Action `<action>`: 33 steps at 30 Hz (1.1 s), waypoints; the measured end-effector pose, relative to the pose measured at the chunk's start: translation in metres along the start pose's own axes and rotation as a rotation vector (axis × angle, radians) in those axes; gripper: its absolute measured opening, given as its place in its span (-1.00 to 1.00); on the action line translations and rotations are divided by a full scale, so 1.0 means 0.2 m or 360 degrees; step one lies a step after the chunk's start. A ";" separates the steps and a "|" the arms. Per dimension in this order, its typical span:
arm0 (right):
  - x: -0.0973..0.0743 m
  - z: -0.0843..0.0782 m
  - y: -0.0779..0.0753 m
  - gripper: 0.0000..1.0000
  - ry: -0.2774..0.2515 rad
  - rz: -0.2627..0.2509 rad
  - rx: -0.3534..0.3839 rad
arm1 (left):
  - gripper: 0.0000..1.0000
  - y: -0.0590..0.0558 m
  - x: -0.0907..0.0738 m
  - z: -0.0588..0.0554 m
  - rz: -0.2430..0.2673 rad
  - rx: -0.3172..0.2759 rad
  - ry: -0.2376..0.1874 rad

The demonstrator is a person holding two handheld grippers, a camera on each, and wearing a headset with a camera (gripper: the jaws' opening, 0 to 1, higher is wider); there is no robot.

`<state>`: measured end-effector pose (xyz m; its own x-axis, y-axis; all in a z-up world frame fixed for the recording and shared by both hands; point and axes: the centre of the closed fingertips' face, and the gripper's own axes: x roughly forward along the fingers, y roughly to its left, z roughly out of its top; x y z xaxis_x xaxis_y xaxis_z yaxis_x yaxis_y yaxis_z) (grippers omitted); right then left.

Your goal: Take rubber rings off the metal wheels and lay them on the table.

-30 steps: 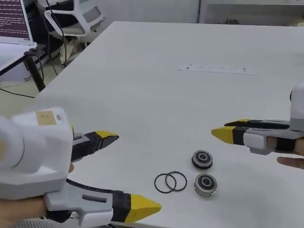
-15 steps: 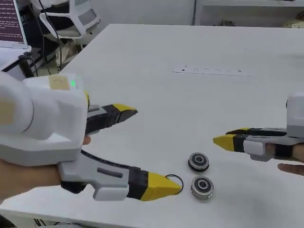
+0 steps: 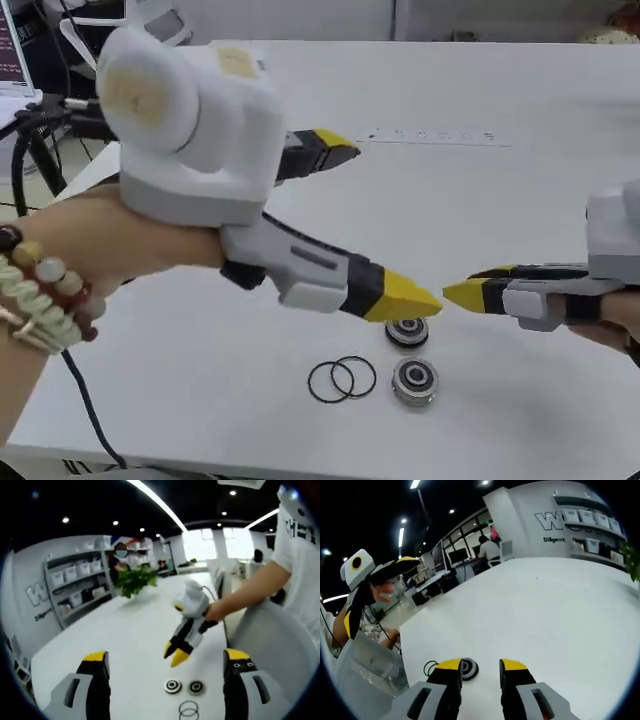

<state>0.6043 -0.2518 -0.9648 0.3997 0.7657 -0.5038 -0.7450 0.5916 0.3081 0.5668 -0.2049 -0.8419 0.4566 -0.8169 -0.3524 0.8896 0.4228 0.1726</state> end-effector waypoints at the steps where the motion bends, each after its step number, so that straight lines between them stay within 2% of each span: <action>1: 0.00 0.00 0.00 -0.47 0.0003 0.0002 -0.0003 | 0.89 0.01 0.02 0.00 -0.0002 -0.0001 0.0005; 9: 0.01 -0.04 0.00 -0.49 0.0044 0.0005 -0.0025 | 0.69 0.09 0.18 -0.12 -0.0019 0.0057 0.0098; 11: 0.01 -0.04 0.00 -0.49 0.0045 0.0008 -0.0028 | 0.66 0.10 0.21 -0.12 -0.0020 -0.0017 0.0023; 13: 0.02 -0.04 0.01 -0.50 0.0046 0.0013 -0.0031 | 0.60 0.12 0.23 -0.14 -0.0008 -0.0035 -0.0019; 18: 0.03 -0.07 0.02 -0.52 0.0070 0.0035 -0.0046 | 0.43 0.13 0.28 -0.24 0.0024 -0.0052 -0.0009; 22: 0.04 -0.09 0.04 -0.53 0.0102 0.0043 -0.0083 | 0.25 0.11 0.30 -0.38 0.0034 -0.0114 0.0038; 25: 0.05 -0.12 0.05 -0.55 0.0140 0.0052 -0.0113 | 0.11 0.08 0.32 -0.48 0.0007 -0.0086 0.0141; 27: 0.06 -0.13 0.05 -0.55 0.0152 0.0051 -0.0122 | 0.06 0.07 0.34 -0.49 0.0007 -0.0085 0.0137; 29: 0.07 -0.15 0.06 -0.56 0.0169 0.0058 -0.0129 | -0.01 0.04 0.35 -0.51 -0.0017 -0.0143 0.0119; 33: 0.09 -0.19 0.07 -0.57 0.0226 0.0071 -0.0161 | -0.15 0.01 0.36 -0.57 -0.0041 -0.0103 0.0184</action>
<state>0.5802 -0.2389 -0.9999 0.2909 0.7433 -0.6024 -0.8133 0.5237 0.2535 0.5994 -0.2177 -0.9720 0.4263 -0.7787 -0.4604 0.8970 0.4297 0.1038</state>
